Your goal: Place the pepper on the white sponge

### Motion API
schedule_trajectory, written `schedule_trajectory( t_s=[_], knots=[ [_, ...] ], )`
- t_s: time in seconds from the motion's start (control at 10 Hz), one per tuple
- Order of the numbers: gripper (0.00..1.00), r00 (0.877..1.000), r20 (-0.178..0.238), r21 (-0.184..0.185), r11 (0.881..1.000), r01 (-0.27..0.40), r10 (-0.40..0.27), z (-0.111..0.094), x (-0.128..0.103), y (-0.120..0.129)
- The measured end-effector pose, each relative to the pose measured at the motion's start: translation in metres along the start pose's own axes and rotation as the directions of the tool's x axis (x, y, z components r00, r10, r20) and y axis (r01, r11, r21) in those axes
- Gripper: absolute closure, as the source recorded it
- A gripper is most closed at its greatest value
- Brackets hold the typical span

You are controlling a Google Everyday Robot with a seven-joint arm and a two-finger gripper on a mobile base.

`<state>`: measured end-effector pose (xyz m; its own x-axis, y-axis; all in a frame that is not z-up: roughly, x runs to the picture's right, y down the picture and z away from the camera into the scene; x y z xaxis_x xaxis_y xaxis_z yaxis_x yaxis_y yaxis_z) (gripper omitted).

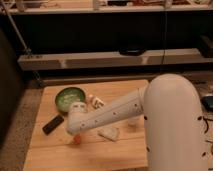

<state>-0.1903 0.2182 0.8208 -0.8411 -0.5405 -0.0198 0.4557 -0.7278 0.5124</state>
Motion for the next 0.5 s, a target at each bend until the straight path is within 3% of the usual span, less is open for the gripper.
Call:
schedule_trajectory(
  t_s=[0.2, 0.5],
  knots=[
    [0.2, 1.0, -0.003, 0.014, 1.0, -0.025, 0.025, 0.0044, 0.0, 0.0035],
    [0.2, 0.997, -0.012, 0.065, 0.995, -0.078, 0.079, 0.0112, -0.0004, 0.0074]
  ],
)
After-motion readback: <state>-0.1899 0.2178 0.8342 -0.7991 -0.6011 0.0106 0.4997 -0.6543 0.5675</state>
